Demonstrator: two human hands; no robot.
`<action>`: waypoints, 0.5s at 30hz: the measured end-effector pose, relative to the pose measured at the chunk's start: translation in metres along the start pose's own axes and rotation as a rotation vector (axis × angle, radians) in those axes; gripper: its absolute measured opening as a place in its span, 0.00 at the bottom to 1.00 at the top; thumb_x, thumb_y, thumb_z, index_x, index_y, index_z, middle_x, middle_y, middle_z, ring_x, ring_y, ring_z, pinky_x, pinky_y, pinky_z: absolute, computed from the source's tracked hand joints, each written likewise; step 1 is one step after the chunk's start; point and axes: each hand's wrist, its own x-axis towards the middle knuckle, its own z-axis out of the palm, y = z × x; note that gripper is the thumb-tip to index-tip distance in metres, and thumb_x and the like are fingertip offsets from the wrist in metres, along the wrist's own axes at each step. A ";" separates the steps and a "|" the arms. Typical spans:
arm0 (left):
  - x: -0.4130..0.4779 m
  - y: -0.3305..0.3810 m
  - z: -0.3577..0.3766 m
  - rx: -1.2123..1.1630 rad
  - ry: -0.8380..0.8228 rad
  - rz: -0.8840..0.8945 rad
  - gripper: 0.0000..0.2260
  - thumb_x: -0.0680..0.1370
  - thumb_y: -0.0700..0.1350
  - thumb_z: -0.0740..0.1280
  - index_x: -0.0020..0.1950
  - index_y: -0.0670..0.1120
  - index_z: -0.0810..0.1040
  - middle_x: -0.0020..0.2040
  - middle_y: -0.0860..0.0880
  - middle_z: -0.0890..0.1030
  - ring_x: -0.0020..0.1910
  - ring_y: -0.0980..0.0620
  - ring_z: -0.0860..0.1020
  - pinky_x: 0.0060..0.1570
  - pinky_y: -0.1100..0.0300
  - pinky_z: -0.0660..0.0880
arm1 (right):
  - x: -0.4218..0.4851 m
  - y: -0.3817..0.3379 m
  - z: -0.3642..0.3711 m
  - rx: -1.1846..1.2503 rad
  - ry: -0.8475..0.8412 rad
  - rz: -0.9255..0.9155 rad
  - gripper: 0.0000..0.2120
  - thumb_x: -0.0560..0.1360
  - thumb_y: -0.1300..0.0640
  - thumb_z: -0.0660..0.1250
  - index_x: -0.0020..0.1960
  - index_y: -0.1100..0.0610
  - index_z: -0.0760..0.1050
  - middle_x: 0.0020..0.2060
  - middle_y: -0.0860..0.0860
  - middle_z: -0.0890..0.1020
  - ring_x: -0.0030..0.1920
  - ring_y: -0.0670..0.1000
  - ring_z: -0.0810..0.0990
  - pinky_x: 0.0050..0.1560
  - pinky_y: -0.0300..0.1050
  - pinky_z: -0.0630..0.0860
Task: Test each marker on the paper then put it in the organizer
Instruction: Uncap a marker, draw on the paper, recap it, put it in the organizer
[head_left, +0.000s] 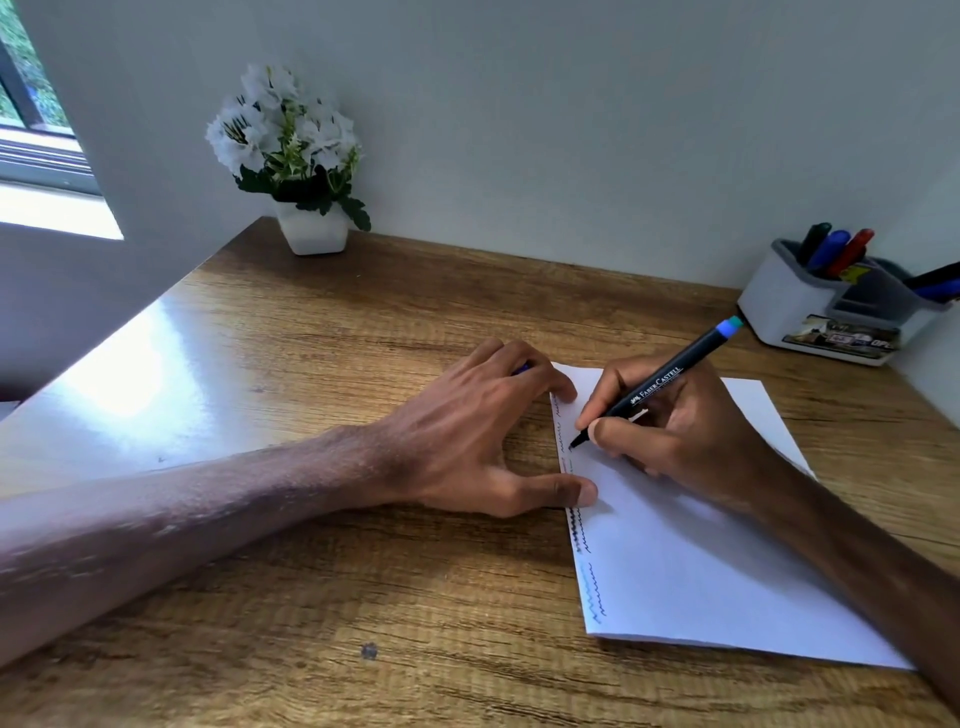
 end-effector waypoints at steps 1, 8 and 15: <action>0.000 0.000 0.000 0.000 -0.001 0.000 0.38 0.71 0.74 0.67 0.74 0.54 0.69 0.70 0.53 0.70 0.68 0.56 0.66 0.67 0.55 0.70 | 0.000 0.000 0.000 -0.009 0.004 0.006 0.09 0.69 0.77 0.72 0.38 0.65 0.83 0.31 0.49 0.83 0.28 0.41 0.79 0.29 0.28 0.70; 0.000 0.000 0.000 -0.001 -0.002 0.001 0.38 0.70 0.75 0.67 0.73 0.54 0.69 0.71 0.54 0.70 0.68 0.56 0.67 0.67 0.55 0.70 | 0.000 -0.001 0.000 0.010 0.029 0.036 0.09 0.70 0.78 0.71 0.38 0.65 0.83 0.30 0.50 0.82 0.26 0.41 0.77 0.29 0.28 0.70; 0.001 -0.001 0.000 0.006 0.001 0.003 0.38 0.70 0.76 0.66 0.73 0.55 0.69 0.71 0.54 0.70 0.68 0.56 0.67 0.68 0.55 0.70 | -0.001 -0.003 0.000 0.033 0.055 0.088 0.08 0.72 0.76 0.71 0.39 0.65 0.82 0.29 0.48 0.81 0.23 0.42 0.76 0.25 0.33 0.70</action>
